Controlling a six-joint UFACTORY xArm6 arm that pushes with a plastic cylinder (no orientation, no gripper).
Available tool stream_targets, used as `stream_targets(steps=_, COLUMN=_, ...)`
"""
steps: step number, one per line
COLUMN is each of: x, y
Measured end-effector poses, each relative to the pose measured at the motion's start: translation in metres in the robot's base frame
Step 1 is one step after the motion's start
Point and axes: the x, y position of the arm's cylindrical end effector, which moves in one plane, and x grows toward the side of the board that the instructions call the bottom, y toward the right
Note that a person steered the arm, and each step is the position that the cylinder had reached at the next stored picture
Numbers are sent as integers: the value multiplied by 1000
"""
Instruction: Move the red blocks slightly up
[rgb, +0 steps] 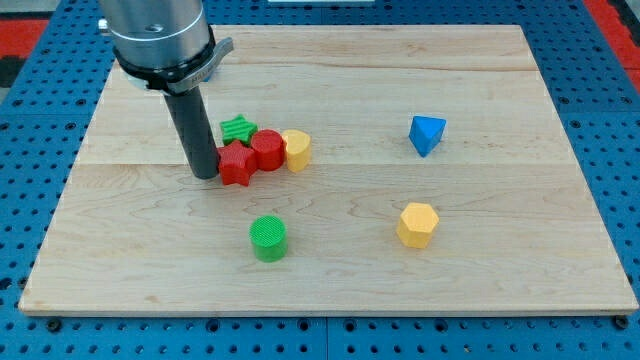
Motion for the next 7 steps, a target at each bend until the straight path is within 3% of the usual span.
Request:
stream_targets(steps=1, x=-24, y=28)
stream_targets(steps=2, x=-29, y=12)
stream_targets(steps=4, x=-29, y=-92)
stream_targets(steps=7, x=-45, y=-169)
